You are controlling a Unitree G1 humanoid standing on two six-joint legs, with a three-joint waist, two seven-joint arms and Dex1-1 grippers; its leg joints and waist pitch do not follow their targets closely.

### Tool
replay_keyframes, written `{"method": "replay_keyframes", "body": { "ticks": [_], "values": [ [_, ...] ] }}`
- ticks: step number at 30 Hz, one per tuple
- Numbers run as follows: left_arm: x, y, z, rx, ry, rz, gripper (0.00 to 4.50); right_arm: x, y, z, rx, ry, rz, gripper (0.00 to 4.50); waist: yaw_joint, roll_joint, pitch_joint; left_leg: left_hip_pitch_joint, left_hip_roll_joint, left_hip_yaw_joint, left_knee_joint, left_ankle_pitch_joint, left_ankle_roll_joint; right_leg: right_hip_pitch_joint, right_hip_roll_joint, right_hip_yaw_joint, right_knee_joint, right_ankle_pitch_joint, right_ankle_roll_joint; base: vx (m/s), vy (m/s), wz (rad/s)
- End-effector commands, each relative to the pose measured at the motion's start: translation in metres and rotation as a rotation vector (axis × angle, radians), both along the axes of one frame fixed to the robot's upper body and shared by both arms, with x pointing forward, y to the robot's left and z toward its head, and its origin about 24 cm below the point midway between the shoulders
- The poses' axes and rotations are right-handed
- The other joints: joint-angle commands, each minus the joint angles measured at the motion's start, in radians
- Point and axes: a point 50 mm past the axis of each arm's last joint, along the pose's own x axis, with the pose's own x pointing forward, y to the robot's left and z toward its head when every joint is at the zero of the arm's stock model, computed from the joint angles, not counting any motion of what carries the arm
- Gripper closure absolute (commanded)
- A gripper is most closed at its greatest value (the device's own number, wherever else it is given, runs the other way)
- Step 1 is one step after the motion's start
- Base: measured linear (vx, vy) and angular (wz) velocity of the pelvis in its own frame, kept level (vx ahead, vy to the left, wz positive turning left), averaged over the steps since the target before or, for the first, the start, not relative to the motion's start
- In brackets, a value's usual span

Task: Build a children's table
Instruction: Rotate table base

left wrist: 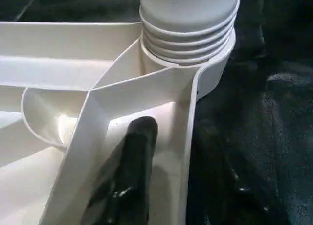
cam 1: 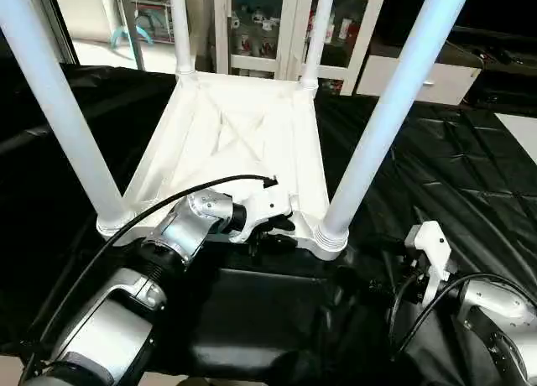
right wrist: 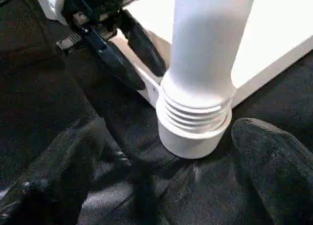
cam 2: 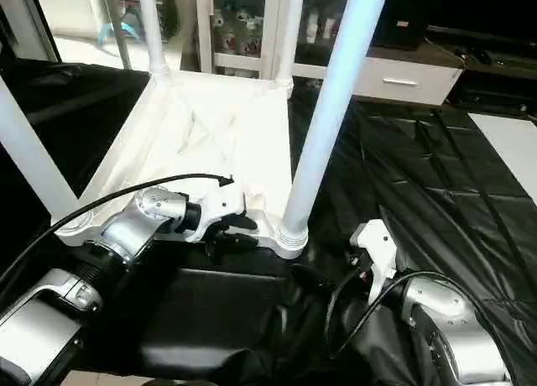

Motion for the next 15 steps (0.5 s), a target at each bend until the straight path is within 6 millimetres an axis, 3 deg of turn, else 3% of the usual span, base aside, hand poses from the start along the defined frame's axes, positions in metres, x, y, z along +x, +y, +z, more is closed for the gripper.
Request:
{"method": "replay_keyframes", "body": {
  "ticks": [1, 9, 11, 15],
  "values": [
    [-0.001, 0.0, -0.005, 0.042, 0.018, -0.015, 3.31, 0.001, -0.004, 0.006, -0.022, -0.018, -0.004, 0.0, 0.002, 0.003, -0.06, 0.016, 0.048, -0.026, -0.082, -0.283, 0.025, 0.04, -0.064, 0.041, -0.075, -0.271, -0.196, 0.0, 0.0, 0.0],
    [-0.002, 0.009, -0.01, 0.123, 0.031, -0.035, 3.97, 0.001, -0.006, 0.006, -0.029, -0.022, -0.013, 0.0, 0.0, 0.001, -0.058, 0.016, 0.047, -0.028, -0.085, -0.309, 0.02, 0.038, -0.066, 0.041, -0.082, -0.33, -0.177, 0.0, 0.0, 0.0],
    [-0.004, 0.01, -0.011, 0.135, 0.052, -0.049, 4.12, 0.002, -0.007, 0.006, -0.03, -0.023, -0.013, 0.0, -0.001, -0.003, -0.058, 0.014, 0.047, -0.028, -0.085, -0.304, 0.02, 0.039, -0.067, 0.041, -0.082, -0.335, -0.174, 0.0, 0.0, 0.0],
    [-0.008, 0.017, -0.015, 0.187, 0.067, -0.065, 4.35, 0.003, -0.008, 0.005, -0.032, -0.022, -0.01, 0.0, -0.004, -0.002, -0.06, 0.013, 0.048, -0.027, -0.084, -0.285, 0.025, 0.039, -0.065, 0.041, -0.077, -0.298, -0.187, 0.0, 0.0, 0.0]
  ]
}}
